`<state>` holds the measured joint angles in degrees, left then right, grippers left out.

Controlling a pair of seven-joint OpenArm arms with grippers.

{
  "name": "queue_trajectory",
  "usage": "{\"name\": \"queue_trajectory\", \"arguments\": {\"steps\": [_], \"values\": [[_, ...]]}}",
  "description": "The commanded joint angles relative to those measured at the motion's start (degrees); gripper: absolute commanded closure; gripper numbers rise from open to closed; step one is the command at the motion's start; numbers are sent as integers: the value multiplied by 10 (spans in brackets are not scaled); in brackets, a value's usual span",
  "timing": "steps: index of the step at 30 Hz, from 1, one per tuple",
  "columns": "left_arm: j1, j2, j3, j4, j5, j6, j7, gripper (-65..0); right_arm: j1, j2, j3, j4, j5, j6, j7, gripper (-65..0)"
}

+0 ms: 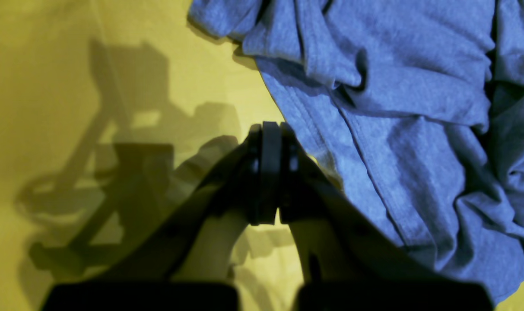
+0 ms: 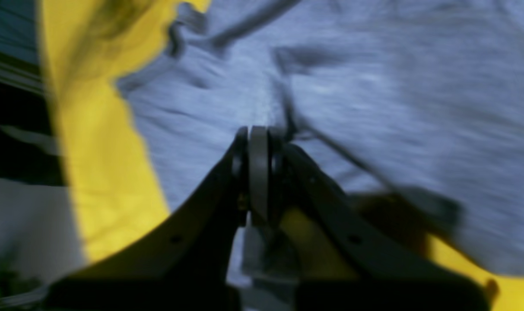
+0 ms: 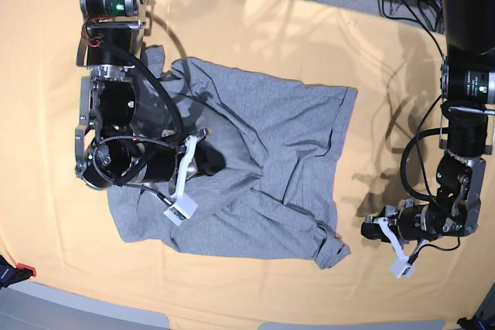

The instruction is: Layout the t-shirt on the table in an organized manner, then fold the t-shirt properly

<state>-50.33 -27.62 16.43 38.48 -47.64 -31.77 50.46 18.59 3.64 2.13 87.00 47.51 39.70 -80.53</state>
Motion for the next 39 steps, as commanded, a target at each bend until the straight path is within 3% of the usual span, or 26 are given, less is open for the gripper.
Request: {"name": "queue_trajectory", "arguments": {"steps": [1,5,10,13,15,25,33,36,39], "values": [[-24,-7,-4,9,-11,-2,-9,0,14,2,3,11,-16,3,14,0],[-24,-6,-4,9,-11,-2,-9,0,11,4,3,11,-76,3,34,0],[-24,-6,-4,9,-11,-2,-9,0,11,14,3,11,-69,3,34,0],[-24,-6,-4,9,-11,-2,-9,0,13,22,3,11,-45,3,34,-194],[-24,-6,-4,9,-11,-2,-9,0,16,29,3,11,-40,3,34,-273],[-24,-6,-4,9,-9,-2,-9,0,27,51,64,11,-55,-6,35,-276],[-24,-6,-4,9,-10,-2,-9,0,6,62,67,10,-94,3,116,-295],[-24,-6,-4,9,-9,-2,-9,0,0,62,44,10,-168,3,168,-355],[-24,-7,-4,9,-9,-2,-9,0,-10,62,30,10,-244,3,236,-360]]}}
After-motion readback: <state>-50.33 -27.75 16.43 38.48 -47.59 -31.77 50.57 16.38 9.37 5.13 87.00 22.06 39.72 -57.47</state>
